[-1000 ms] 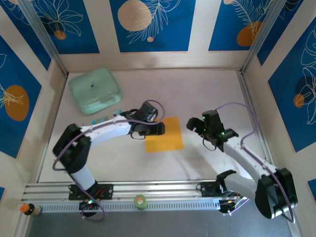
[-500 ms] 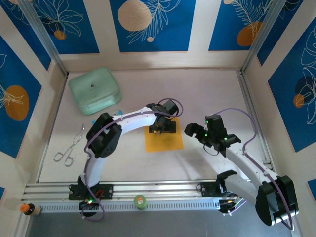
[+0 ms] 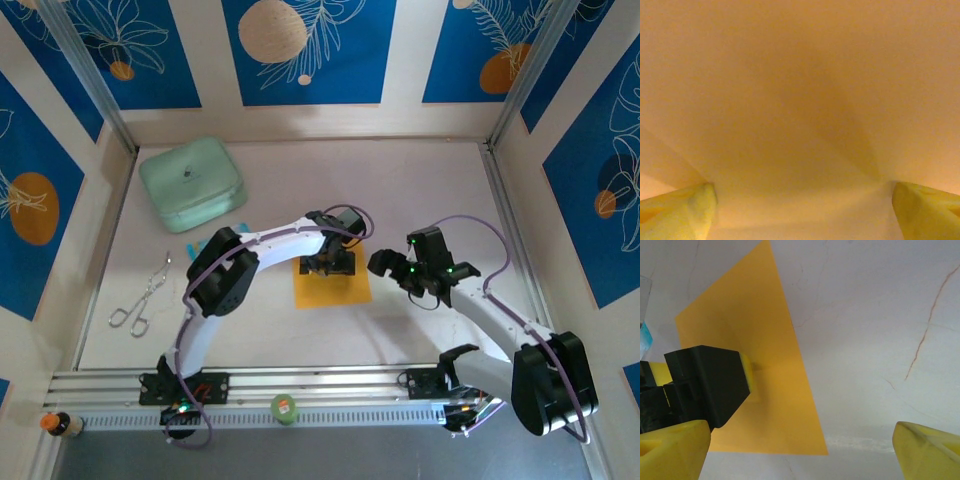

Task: Fold a paper plane with a square sheet of paper (pick it up from the middle)
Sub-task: First fold the square sheet of paper in half at the center of the table.

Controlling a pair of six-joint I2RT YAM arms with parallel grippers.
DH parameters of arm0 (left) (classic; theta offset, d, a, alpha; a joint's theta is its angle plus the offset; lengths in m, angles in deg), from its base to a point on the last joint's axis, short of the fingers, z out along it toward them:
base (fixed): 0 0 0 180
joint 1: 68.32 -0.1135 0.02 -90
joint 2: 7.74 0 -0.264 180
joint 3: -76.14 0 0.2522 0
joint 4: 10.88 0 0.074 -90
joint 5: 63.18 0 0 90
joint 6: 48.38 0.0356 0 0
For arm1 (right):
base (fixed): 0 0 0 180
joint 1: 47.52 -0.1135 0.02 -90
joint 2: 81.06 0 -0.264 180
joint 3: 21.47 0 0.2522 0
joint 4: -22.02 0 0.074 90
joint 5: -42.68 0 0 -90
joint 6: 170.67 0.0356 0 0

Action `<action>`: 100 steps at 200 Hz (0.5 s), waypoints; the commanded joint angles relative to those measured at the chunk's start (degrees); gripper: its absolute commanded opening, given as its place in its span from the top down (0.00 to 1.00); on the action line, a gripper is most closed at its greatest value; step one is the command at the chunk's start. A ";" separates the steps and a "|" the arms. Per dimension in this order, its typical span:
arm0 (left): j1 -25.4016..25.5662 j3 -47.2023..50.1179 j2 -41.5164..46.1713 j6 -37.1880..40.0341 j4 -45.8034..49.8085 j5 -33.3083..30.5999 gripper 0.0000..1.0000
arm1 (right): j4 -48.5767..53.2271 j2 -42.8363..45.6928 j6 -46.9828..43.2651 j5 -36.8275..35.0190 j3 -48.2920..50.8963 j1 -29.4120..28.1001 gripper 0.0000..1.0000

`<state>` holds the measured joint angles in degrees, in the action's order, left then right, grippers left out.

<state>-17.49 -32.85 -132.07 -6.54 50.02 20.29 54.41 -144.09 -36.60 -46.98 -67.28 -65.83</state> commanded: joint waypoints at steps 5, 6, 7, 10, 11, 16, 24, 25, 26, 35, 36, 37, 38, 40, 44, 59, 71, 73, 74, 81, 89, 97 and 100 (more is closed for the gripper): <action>0.51 0.15 -2.29 -1.10 1.20 0.26 0.09 | 0.26 -0.68 -0.86 1.96 -1.75 -0.02 0.06; 0.51 0.22 -2.26 -1.08 1.12 0.36 0.09 | 0.26 -0.73 -0.85 1.95 -1.72 0.00 0.06; 0.50 0.30 -2.29 -1.07 1.03 0.50 0.09 | 0.31 -0.76 -0.84 1.95 -1.75 -0.03 0.06; 0.50 0.64 -2.34 -0.99 0.65 0.84 0.10 | 0.35 -0.78 -0.83 1.99 -1.85 0.00 0.06; 0.50 0.78 -2.33 -0.94 0.53 1.00 0.10 | 0.35 -0.78 -0.83 2.01 -1.82 0.01 0.06; 0.50 1.24 -2.45 -0.81 -0.09 1.66 0.10 | 0.48 -0.95 -0.91 2.03 -1.94 -0.02 0.06; 0.53 2.05 -2.62 -0.73 -0.97 2.63 0.11 | 0.77 -1.14 -1.08 2.03 -2.26 -0.02 0.06; 0.52 2.18 -2.60 -0.76 -1.07 2.73 0.11 | 0.83 -1.18 -1.09 2.08 -2.33 -0.04 0.06; 0.51 2.30 -2.59 -0.73 -1.21 2.83 0.11 | 0.85 -1.20 -1.14 2.10 -2.32 -0.05 0.06; 0.56 3.26 -2.80 -0.45 -2.26 3.79 0.12 | 1.37 -1.47 -1.31 2.05 -2.73 -0.07 0.06; 0.52 3.36 -2.82 -0.40 -2.37 3.79 0.12 | 1.43 -1.48 -1.34 2.04 -2.83 -0.07 0.06; 0.51 3.41 -2.83 -0.34 -2.47 3.88 0.12 | 1.46 -1.53 -1.35 2.04 -2.83 -0.07 0.06; 0.50 3.52 -2.88 -0.30 -2.57 4.02 0.12 | 1.52 -1.55 -1.40 2.08 -2.88 -0.06 0.06; 0.50 3.72 -2.96 -0.23 -2.68 4.21 0.13 | 1.68 -1.61 -1.46 2.05 -3.05 -0.06 0.06; 0.50 3.95 -2.98 -0.09 -2.89 4.59 0.13 | 1.90 -1.69 -1.49 2.03 -3.20 -0.06 0.06; 0.50 4.71 -3.38 0.73 -2.97 5.09 0.14 | 2.83 -2.06 -1.62 1.85 -3.87 -0.20 0.06; 0.50 5.20 -3.47 1.67 -2.74 5.12 0.14 | 3.63 -2.16 -1.71 1.55 -4.44 -0.31 0.06; 0.50 5.28 -3.46 1.78 -2.73 5.05 0.14 | 3.74 -2.16 -1.76 1.52 -4.49 -0.32 0.06; 0.50 5.34 -3.46 1.81 -2.65 5.04 0.14 | 3.80 -2.18 -1.78 1.51 -4.50 -0.33 0.06; 0.50 5.72 -3.37 2.28 -2.68 4.94 0.15 | 4.10 -2.18 -1.89 1.35 -4.82 -0.41 0.06; 0.50 6.20 -3.26 2.83 -2.67 4.86 0.15 | 4.53 -2.17 -1.81 0.80 -5.06 -0.63 0.06; 0.53 6.56 -3.11 3.28 -2.65 4.70 0.15 | 5.10 -2.22 -1.43 -0.07 -5.29 -0.81 0.06; 0.60 6.66 -3.05 3.47 -2.58 4.62 0.15 | 5.30 -2.27 -1.37 -0.34 -5.40 -0.85 0.06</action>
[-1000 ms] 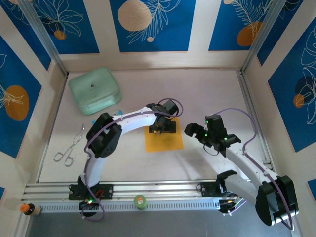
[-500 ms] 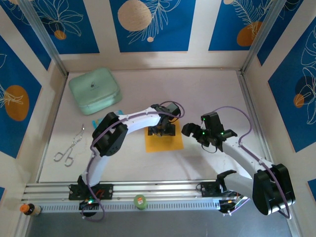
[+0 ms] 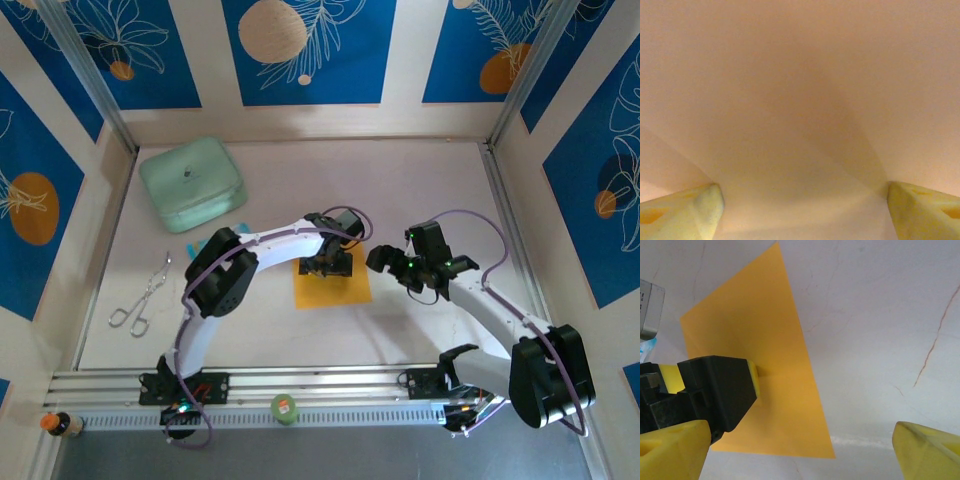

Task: Fold a paper plane with a square sheet of paper (pick it up from the middle)
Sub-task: First fold the square sheet of paper in half at the center of the table.

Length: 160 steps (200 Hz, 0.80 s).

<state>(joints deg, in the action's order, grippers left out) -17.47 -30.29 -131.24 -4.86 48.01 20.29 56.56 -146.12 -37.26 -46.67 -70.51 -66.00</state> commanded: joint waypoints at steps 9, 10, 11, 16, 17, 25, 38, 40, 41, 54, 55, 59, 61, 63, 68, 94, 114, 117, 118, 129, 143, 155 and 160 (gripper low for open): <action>0.55 4.41 -3.94 2.53 -0.54 4.52 0.15 | 3.66 -0.24 -0.55 -1.39 -2.45 -0.89 0.06; 0.56 4.46 -3.94 2.62 -0.51 4.51 0.15 | 3.75 -0.29 -0.54 -1.50 -2.48 -0.92 0.06; 0.56 4.44 -3.94 2.71 -0.49 4.51 0.15 | 3.79 -0.31 -0.53 -1.56 -2.53 -0.93 0.06; 0.63 4.51 -4.00 3.13 -0.41 4.43 0.15 | 3.95 -0.33 -0.48 -1.97 -2.67 -1.03 0.06; 0.60 4.51 -3.97 3.18 -0.35 4.38 0.15 | 3.98 -0.33 -0.46 -2.05 -2.72 -1.07 0.06; 0.65 4.59 -4.09 3.92 -0.13 4.37 0.15 | 4.40 -0.34 -0.32 -2.75 -2.92 -1.20 0.06; 0.60 4.77 -4.30 5.60 0.01 4.67 0.15 | 4.72 -0.38 -0.09 -3.39 -3.11 -1.36 0.06; 0.57 4.84 -4.36 5.78 0.08 4.61 0.15 | 4.76 -0.41 -0.09 -3.48 -3.12 -1.38 0.06; 0.57 4.85 -4.32 5.87 0.11 4.60 0.15 | 4.78 -0.42 -0.09 -3.51 -3.12 -1.38 0.06; 0.60 5.26 -4.27 7.15 0.19 4.72 0.16 | 4.71 -0.51 0.00 -3.41 -3.11 -1.48 0.06; 0.58 5.33 -4.28 7.30 0.12 4.79 0.15 | 4.67 -0.51 0.00 -3.39 -3.12 -1.52 0.06; 0.58 5.50 -4.19 8.07 -0.06 5.20 0.15 | 4.63 -0.58 -0.07 -3.33 -3.11 -1.60 0.06; 0.61 5.55 -4.09 8.36 -0.17 5.40 0.15 | 4.63 -0.59 -0.08 -3.29 -3.12 -1.57 0.06; 0.58 5.63 -4.09 8.63 -0.20 5.56 0.15 | 4.63 -0.60 -0.09 -3.24 -3.12 -1.56 0.06; 0.63 5.82 -3.94 9.21 -0.35 5.84 0.15 | 4.65 -0.64 -0.09 -3.15 -3.21 -1.60 0.06; 0.58 5.72 -1.95 10.02 0.07 5.03 0.12 | 4.74 -0.69 -0.43 -2.69 -3.45 -1.82 0.06; 0.42 3.55 -0.32 9.17 1.34 3.39 0.09 | 4.53 -0.66 -0.86 -1.82 -3.69 -1.92 0.06; 0.44 3.22 -0.14 9.06 1.37 3.30 0.08 | 4.38 -0.68 -0.88 -1.65 -3.69 -1.91 0.06; 0.41 3.12 -0.06 9.01 1.37 3.33 0.08 | 4.37 -0.68 -0.92 -1.59 -3.67 -1.91 0.06; 0.30 2.18 0.56 8.31 1.20 3.34 0.07 | 4.02 -0.69 -1.13 -0.99 -3.69 -1.95 0.06; 0.30 1.21 0.98 7.13 0.85 3.61 0.06 | 3.83 -0.78 -1.43 -0.48 -3.78 -1.98 0.06; 0.30 0.82 0.99 6.45 0.65 3.71 0.06 | 3.80 -0.80 -1.36 -0.56 -3.71 -2.00 0.06; 0.30 0.78 0.90 6.34 0.52 3.67 0.06 | 3.83 -0.77 -1.41 -0.53 -3.68 -2.00 0.06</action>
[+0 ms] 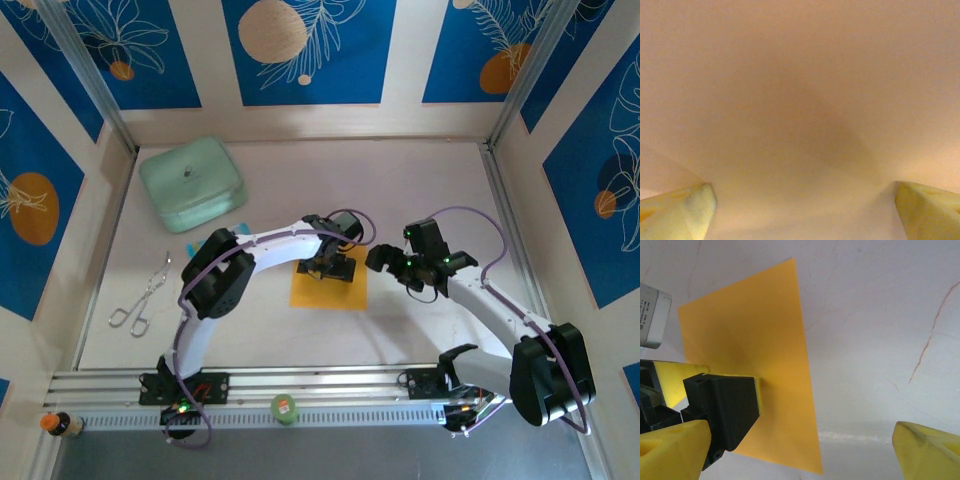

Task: Fold a paper plane with a square sheet of paper (pick it up from the middle)
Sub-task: First fold the square sheet of paper in half at the center of the table.

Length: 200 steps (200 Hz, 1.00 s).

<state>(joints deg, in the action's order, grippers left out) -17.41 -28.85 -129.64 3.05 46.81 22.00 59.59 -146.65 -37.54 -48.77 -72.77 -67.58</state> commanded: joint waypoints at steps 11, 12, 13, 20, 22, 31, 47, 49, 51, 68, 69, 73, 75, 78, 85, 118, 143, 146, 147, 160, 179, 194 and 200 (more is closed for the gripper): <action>0.24 -0.63 -0.96 -1.81 1.43 2.00 0.05 | 0.62 -0.25 -1.04 1.54 -1.23 -0.39 0.06; 0.24 -0.63 -1.05 -1.84 1.43 2.00 0.05 | 0.58 -0.25 -1.04 1.54 -1.18 -0.45 0.06; 0.24 -0.63 -1.09 -1.85 1.43 2.00 0.05 | 0.56 -0.25 -1.04 1.54 -1.20 -0.48 0.06; 0.26 -0.78 -1.43 -1.95 1.34 2.24 0.05 | 0.37 -0.25 -1.06 1.63 -1.00 -0.51 0.06; 0.24 -0.80 -1.54 -1.97 1.34 2.33 0.05 | 0.32 -0.25 -1.04 1.67 -0.95 -0.51 0.06; 0.24 -0.89 -1.98 -2.25 1.26 2.62 0.05 | 0.10 -0.34 -0.96 1.88 -0.87 -0.51 0.06; 0.24 -0.60 -2.60 -2.79 0.73 2.89 0.05 | -0.26 -0.43 -0.97 2.24 -0.69 -0.68 0.06; 0.24 -0.62 -2.69 -2.82 0.73 2.84 0.05 | -0.33 -0.43 -0.95 2.24 -0.58 -0.69 0.06; 0.24 -0.62 -2.82 -2.83 0.73 2.81 0.05 | -0.34 -0.49 -0.97 2.24 -0.60 -0.69 0.06; 0.24 -0.60 -3.80 -2.92 1.03 3.05 0.05 | -0.77 -0.75 -0.88 2.42 -0.35 -0.86 0.06; 0.24 -0.61 -3.88 -2.92 1.10 3.06 0.05 | -0.78 -0.81 -0.87 2.42 -0.35 -0.86 0.06; 0.29 -0.58 -4.12 -2.96 1.28 3.06 0.06 | -0.79 -0.94 -0.82 2.42 -0.34 -0.93 0.06; 0.31 -0.55 -4.24 -2.99 1.37 3.06 0.06 | -0.72 -1.06 -0.83 2.38 -0.34 -0.95 0.06; 0.32 -0.54 -4.42 -3.05 1.49 3.02 0.06 | -0.58 -1.16 -0.75 2.23 -0.39 -0.95 0.06; 0.33 -0.38 -4.77 -3.16 1.83 2.90 0.07 | -0.24 -1.49 -0.56 1.80 -0.44 -1.03 0.06; 0.59 1.32 -6.36 -2.77 3.10 1.07 0.10 | 2.23 -2.50 0.83 -2.75 -1.64 -1.76 0.06; 0.72 2.53 -6.57 -2.34 2.83 0.30 0.11 | 4.51 -1.80 2.03 -12.55 -2.76 -5.18 0.06; 0.68 2.53 -6.53 -2.31 2.84 0.25 0.12 | 4.76 -1.63 2.11 -13.69 -2.72 -5.62 0.05; 0.72 2.53 -6.56 -2.30 2.84 0.25 0.12 | 4.80 -1.60 2.16 -14.07 -2.76 -5.70 0.05; 0.68 2.47 -6.73 -2.22 2.92 0.08 0.12 | 5.01 -1.00 2.39 -16.87 -2.91 -7.02 0.05; 0.74 2.36 -6.35 -2.13 2.97 -0.01 0.13 | 5.33 -0.76 3.30 -18.34 -2.72 -7.13 0.05; 0.76 2.45 -5.48 -1.80 2.52 -0.11 0.14 | 4.37 -0.79 1.36 -18.01 -2.22 -7.06 0.05; 0.78 2.66 -4.93 -1.46 1.98 0.13 0.15 | 3.64 -0.71 -0.03 -17.02 -1.84 -6.95 0.05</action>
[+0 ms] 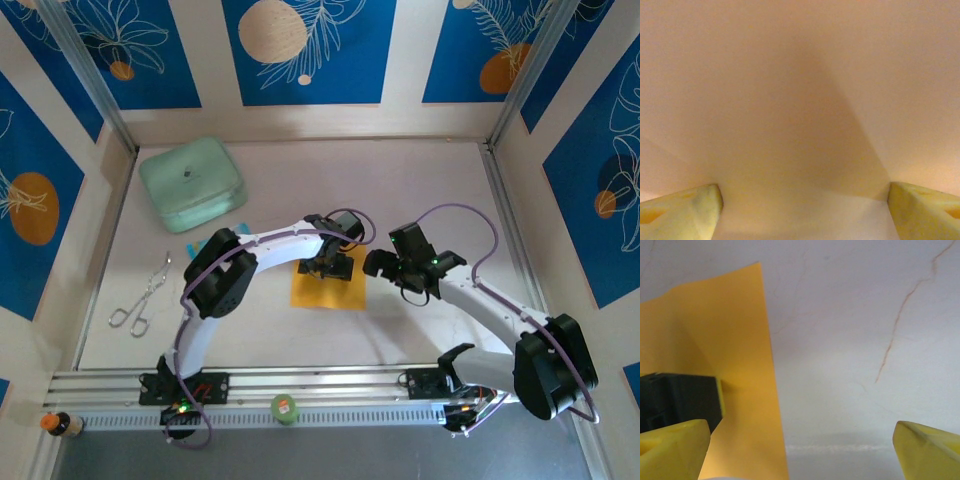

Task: Fold a paper plane with a square sheet of paper (pick it up from the middle)
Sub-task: First fold the square sheet of paper in half at the center of the table.

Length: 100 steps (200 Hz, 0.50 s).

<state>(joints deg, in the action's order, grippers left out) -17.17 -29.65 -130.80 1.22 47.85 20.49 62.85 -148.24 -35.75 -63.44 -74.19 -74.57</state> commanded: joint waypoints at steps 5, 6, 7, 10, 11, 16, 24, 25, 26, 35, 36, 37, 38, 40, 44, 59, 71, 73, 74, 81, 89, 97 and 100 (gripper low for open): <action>0.58 3.77 -3.24 0.65 0.41 1.75 0.15 | 0.04 0.91 -2.94 -1.33 -0.26 0.22 0.05; 0.55 3.82 -3.10 0.71 0.27 1.80 0.15 | -0.02 0.91 -3.10 -1.09 -0.21 0.27 0.05; 0.58 3.89 -2.99 0.74 0.15 1.82 0.16 | -0.05 0.95 -3.23 -0.92 -0.22 0.30 0.05; 0.53 4.14 -2.59 0.84 -0.27 1.84 0.17 | -0.08 0.99 -3.49 -0.26 -0.16 0.51 0.05; 0.57 4.27 -2.52 0.84 -0.39 1.89 0.17 | -0.13 1.04 -3.51 -0.07 -0.16 0.60 0.05; 0.53 4.73 -1.69 1.12 -1.22 2.12 0.19 | 0.01 1.08 -3.61 1.06 -0.19 1.18 0.05; 0.58 5.46 -0.54 1.45 -2.35 2.49 0.20 | 0.04 1.08 -3.32 3.63 -0.19 2.60 0.05; 0.55 5.54 -0.39 1.46 -2.44 2.52 0.21 | -0.07 1.08 -3.30 4.03 -0.17 2.78 0.05; 0.54 5.63 -0.23 1.51 -2.61 2.58 0.22 | -0.12 1.08 -3.28 4.45 -0.07 3.05 0.05; 0.52 6.60 1.18 1.77 -4.43 3.10 0.24 | -1.17 1.00 -3.10 9.03 0.51 5.38 0.05; 0.52 6.73 1.35 1.79 -4.62 3.18 0.25 | -1.33 0.95 -3.10 9.63 0.57 5.58 0.05; 0.52 6.84 1.52 1.81 -4.80 3.26 0.25 | -1.54 0.93 -3.09 10.33 0.74 5.90 0.05; 0.52 6.94 1.65 1.81 -5.02 3.34 0.26 | -1.78 0.92 -3.14 10.94 0.82 6.19 0.05; 0.59 7.15 1.96 1.90 -5.36 3.45 0.27 | -2.09 0.98 -3.21 12.21 1.06 6.74 0.05; 0.55 7.61 2.54 1.94 -6.03 3.78 0.28 | -3.23 0.99 -3.29 14.46 1.54 7.76 0.06; 0.55 9.23 4.69 1.91 -8.86 4.30 0.35 | -6.42 1.42 -2.55 19.69 3.22 9.90 0.07; 0.53 10.42 6.35 1.91 -10.69 4.35 0.40 | -8.14 1.92 -2.22 21.82 4.13 10.67 0.08; 0.52 10.70 6.63 1.95 -11.00 4.34 0.41 | -8.45 1.99 -2.17 22.12 4.24 10.72 0.08; 0.52 10.84 6.80 1.97 -11.20 4.37 0.41 | -8.58 2.02 -2.19 22.33 4.33 10.75 0.08; 0.55 11.74 7.78 1.85 -12.53 4.39 0.45 | -9.39 2.26 -1.91 23.14 4.66 10.93 0.08; 0.50 12.72 9.03 1.86 -13.85 4.32 0.49 | -10.10 2.31 -1.50 23.99 5.05 11.13 0.08; 0.47 13.67 10.16 1.84 -15.03 4.18 0.52 | -10.45 2.40 -0.90 24.48 5.29 11.30 0.08; 0.40 14.00 10.53 1.80 -15.41 4.09 0.53 | -10.48 2.42 -0.71 24.51 5.32 11.39 0.08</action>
<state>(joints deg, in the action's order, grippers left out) -17.19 -18.62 -123.54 2.97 37.21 22.28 55.86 -147.08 -37.80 -45.69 -70.03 -63.82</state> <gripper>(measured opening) 0.507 0.924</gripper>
